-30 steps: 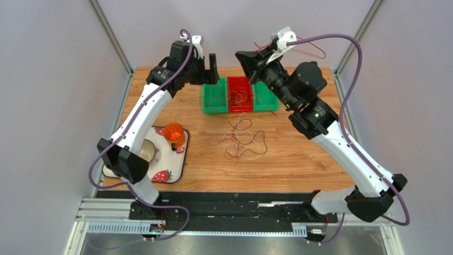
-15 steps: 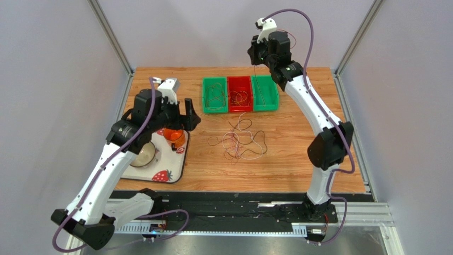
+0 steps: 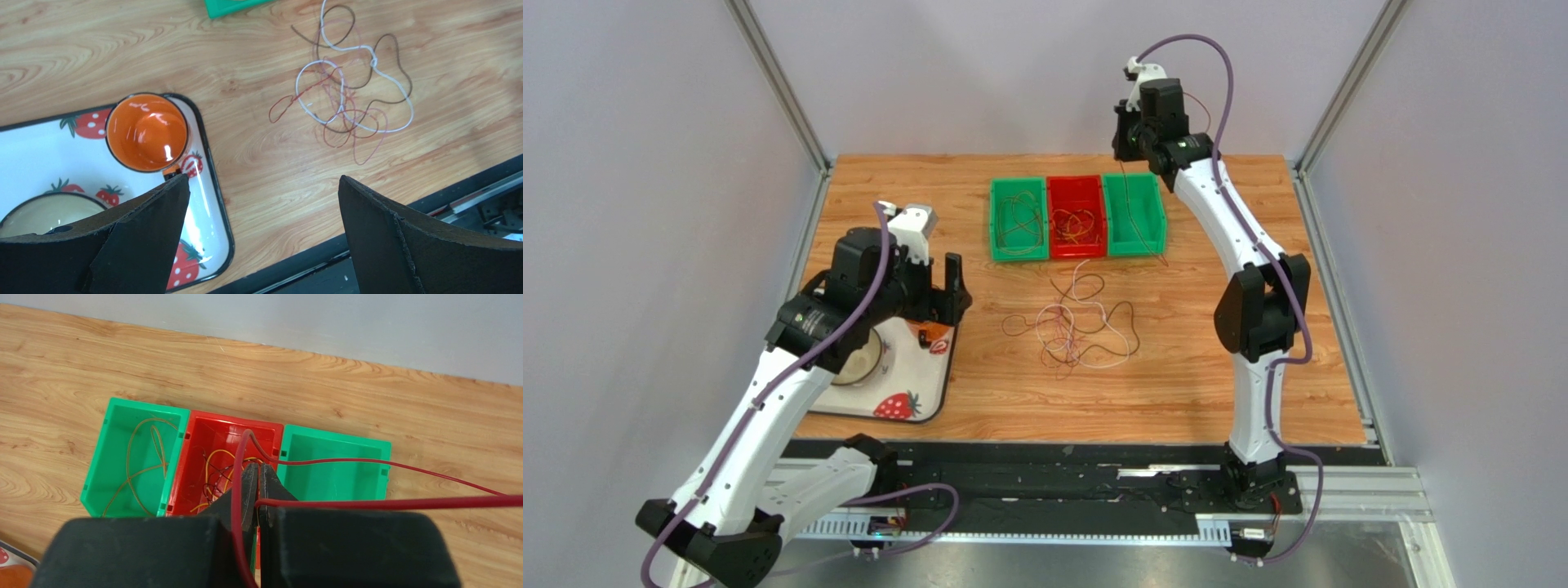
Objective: Untangle the cables
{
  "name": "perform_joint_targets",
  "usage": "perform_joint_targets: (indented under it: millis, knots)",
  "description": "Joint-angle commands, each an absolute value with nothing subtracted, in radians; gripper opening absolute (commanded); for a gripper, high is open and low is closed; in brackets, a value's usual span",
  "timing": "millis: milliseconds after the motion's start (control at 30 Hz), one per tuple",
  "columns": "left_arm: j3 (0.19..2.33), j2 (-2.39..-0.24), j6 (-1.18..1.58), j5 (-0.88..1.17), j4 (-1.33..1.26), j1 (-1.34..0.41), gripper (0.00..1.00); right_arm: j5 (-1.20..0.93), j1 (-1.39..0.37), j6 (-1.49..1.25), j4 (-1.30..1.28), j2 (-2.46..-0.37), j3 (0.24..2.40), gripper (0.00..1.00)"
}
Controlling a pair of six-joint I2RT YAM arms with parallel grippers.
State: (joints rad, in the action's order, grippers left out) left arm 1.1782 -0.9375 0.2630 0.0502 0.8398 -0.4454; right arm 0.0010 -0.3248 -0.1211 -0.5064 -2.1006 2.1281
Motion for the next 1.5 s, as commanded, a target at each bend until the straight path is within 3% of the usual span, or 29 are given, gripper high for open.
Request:
perform_joint_targets:
  millis: [0, 333, 633, 900, 1033, 1167, 1467]
  knots:
    - [1.143, -0.908, 0.212, 0.008, 0.848, -0.446, 0.99, -0.012, -0.311, -0.163, -0.568, -2.141, 2.194, 0.00]
    - [1.068, -0.822, 0.184, -0.061, 0.841, -0.446, 0.99, -0.035, -0.298, -0.218, -0.549, -2.198, 2.164, 0.00]
    - [1.230, -0.804, 0.160, -0.136, 1.012, -0.446, 0.99, -0.045, -0.291, -0.297, -0.609, -2.292, 2.459, 0.00]
    - [1.356, -0.778, 0.167, -0.153, 1.167, -0.448, 0.99, -0.020, -0.290, -0.414, -0.503, -2.256, 2.342, 0.00]
    - [1.286, -0.686, 0.161, -0.264, 1.131, -0.448, 0.99, 0.058, -0.310, -0.453, -0.531, -2.272, 2.358, 0.00]
    - [1.249, -0.629, 0.172, -0.291, 1.123, -0.448, 0.99, 0.132, -0.313, -0.479, -0.460, -2.223, 2.200, 0.00]
    - [1.109, -0.534, 0.196, -0.305, 0.986, -0.448, 0.98, 0.084, -0.322, -0.584, -0.376, -2.132, 1.958, 0.00]
